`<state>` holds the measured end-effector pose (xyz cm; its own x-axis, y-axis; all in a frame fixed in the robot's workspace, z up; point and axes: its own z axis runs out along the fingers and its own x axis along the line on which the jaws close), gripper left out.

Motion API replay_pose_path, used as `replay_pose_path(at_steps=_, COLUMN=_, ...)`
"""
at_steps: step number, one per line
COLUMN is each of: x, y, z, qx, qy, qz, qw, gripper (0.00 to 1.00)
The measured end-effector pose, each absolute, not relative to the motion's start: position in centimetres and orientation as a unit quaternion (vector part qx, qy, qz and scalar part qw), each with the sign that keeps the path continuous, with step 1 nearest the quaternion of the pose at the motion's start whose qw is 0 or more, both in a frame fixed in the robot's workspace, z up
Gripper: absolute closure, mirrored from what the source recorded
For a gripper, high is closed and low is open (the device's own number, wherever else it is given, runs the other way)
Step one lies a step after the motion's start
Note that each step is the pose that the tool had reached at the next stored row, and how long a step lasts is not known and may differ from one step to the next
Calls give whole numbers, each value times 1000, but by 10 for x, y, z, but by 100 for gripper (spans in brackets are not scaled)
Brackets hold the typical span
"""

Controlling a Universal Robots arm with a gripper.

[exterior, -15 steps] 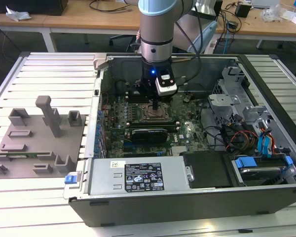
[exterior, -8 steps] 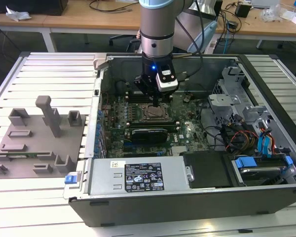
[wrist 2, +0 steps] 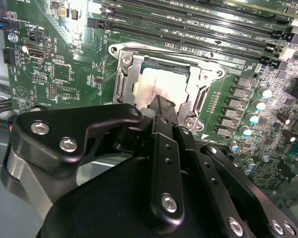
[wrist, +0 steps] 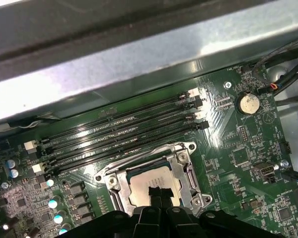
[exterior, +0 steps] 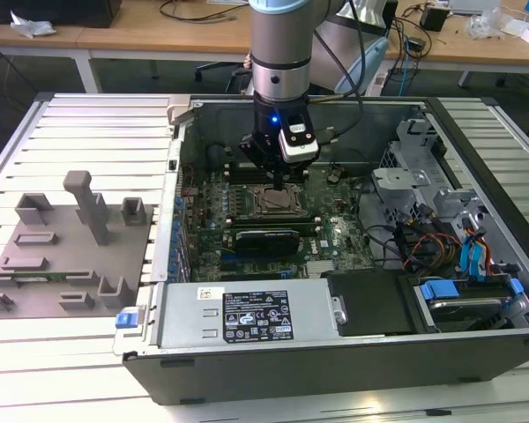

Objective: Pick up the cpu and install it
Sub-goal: 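Install the second cpu locking lever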

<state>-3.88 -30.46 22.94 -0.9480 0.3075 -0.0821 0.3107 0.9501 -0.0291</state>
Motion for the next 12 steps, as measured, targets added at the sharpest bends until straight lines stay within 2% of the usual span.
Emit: replay_pose_path(at_steps=12, x=-39, y=-306, z=230, qx=152, qy=987, qz=-21, qw=38, gripper=89)
